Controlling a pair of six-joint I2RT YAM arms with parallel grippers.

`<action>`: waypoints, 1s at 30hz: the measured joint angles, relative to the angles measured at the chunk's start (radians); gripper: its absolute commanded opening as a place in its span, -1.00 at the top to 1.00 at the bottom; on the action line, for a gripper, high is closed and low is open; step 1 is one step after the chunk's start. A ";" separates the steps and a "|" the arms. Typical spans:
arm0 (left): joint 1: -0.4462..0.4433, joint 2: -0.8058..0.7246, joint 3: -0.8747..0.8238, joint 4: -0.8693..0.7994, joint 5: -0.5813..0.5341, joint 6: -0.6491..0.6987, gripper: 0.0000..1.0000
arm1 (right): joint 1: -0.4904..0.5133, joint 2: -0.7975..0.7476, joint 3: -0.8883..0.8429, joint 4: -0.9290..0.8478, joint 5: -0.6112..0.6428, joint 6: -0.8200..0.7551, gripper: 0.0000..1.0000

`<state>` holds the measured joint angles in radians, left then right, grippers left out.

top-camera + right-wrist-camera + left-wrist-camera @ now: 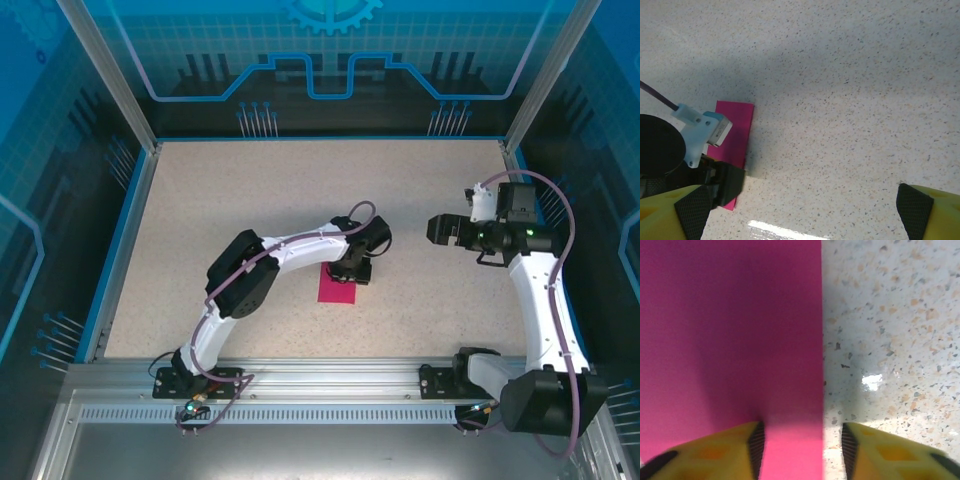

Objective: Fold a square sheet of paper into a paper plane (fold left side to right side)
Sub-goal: Turn over the paper at the center of the table, then third fold the triangle at the center of the table.

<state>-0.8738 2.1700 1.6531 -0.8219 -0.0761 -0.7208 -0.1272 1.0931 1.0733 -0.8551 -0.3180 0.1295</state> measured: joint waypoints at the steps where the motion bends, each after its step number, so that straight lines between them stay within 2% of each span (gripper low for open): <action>1: 0.003 -0.016 -0.024 0.019 0.015 0.003 -0.20 | 0.000 0.003 0.000 -0.002 -0.007 0.000 -0.98; 6: 0.040 -0.162 -0.153 0.143 0.111 0.016 -0.32 | 0.002 0.031 0.000 -0.013 -0.027 0.000 -0.93; 10: 0.091 -0.326 -0.261 0.274 0.190 0.016 -0.38 | 0.035 0.073 0.000 -0.012 -0.034 0.009 -0.74; 15: 0.196 -0.504 -0.447 0.435 0.271 0.012 -0.41 | 0.166 0.170 0.000 0.016 -0.040 0.049 -0.42; 21: 0.353 -0.601 -0.677 0.589 0.366 -0.015 -0.41 | 0.374 0.385 0.005 0.121 -0.040 0.138 -0.08; 25: 0.417 -0.612 -0.764 0.657 0.442 -0.040 -0.40 | 0.487 0.563 0.069 0.185 -0.025 0.194 -0.01; 30: 0.427 -0.610 -0.781 0.697 0.507 -0.040 -0.39 | 0.550 0.755 0.204 0.241 -0.003 0.234 0.02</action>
<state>-0.4469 1.5604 0.8722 -0.1253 0.4309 -0.7612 0.4232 1.8484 1.2770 -0.6144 -0.3214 0.3634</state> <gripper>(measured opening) 0.698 0.495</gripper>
